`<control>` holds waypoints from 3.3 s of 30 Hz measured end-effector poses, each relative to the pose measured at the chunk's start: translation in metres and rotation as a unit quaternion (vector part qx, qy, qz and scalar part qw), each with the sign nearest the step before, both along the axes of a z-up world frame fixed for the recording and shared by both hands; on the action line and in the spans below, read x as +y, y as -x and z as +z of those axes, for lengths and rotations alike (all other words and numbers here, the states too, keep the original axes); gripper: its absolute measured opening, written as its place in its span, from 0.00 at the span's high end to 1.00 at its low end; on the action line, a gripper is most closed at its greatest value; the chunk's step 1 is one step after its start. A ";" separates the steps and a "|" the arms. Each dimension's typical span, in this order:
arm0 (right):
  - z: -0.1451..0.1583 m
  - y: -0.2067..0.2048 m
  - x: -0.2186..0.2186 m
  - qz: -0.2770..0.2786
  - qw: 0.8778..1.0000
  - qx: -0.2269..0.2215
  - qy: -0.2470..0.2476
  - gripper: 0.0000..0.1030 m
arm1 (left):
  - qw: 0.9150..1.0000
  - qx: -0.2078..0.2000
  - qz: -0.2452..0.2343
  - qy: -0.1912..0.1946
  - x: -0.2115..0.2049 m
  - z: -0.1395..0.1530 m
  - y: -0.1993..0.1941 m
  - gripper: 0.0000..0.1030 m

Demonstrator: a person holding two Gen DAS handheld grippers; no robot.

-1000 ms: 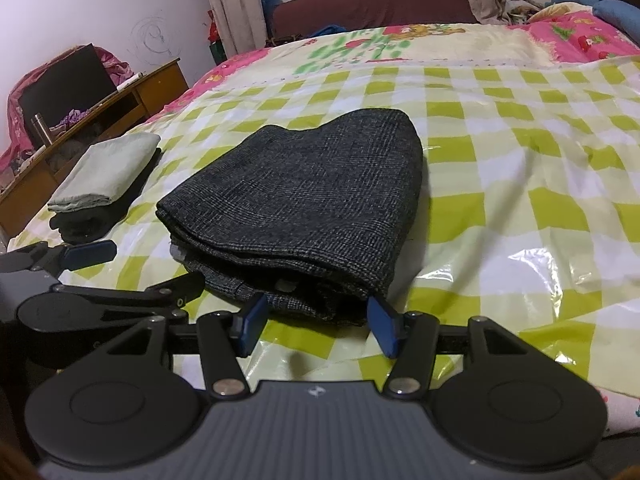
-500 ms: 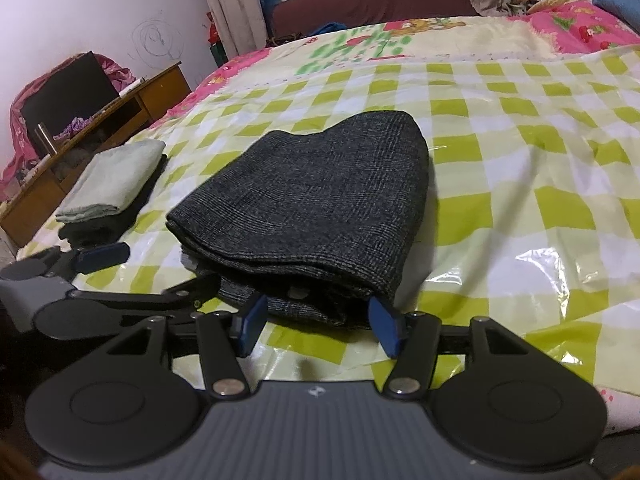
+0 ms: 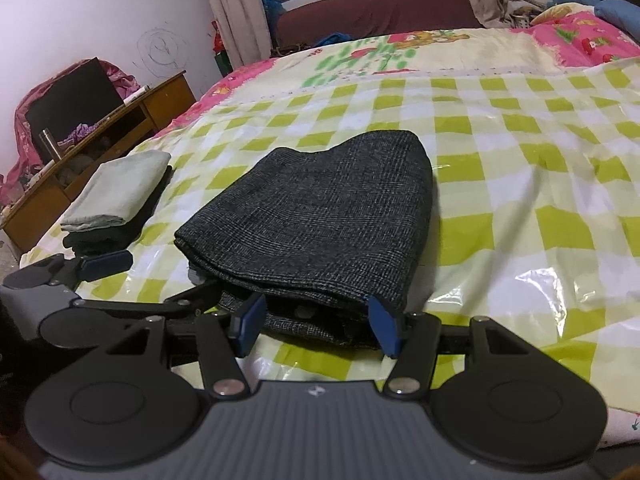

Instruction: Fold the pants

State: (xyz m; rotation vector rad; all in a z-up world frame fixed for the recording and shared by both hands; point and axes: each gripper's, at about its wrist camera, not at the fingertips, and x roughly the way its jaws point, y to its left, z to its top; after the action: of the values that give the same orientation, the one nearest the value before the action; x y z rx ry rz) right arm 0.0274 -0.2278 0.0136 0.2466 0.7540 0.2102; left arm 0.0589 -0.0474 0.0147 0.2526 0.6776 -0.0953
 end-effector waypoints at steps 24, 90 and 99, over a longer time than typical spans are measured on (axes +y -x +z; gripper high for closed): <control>0.003 -0.011 -0.001 -0.007 1.000 -0.005 0.004 0.43 | 1.000 -0.003 -0.001 -0.002 0.001 0.002 -0.011 0.00; -0.007 -0.054 -0.001 -0.016 1.000 -0.001 0.016 0.39 | 1.000 0.018 -0.002 0.017 0.008 -0.014 -0.053 0.00; -0.008 -0.058 -0.001 -0.018 1.000 0.000 0.016 0.39 | 1.000 0.019 -0.004 0.021 0.008 -0.016 -0.057 0.00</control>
State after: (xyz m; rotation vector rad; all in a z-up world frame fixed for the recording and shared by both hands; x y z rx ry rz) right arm 0.0850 -0.2284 0.0056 0.2303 0.7519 0.1639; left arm 0.1160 -0.0395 -0.0011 0.2142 0.7113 -0.1215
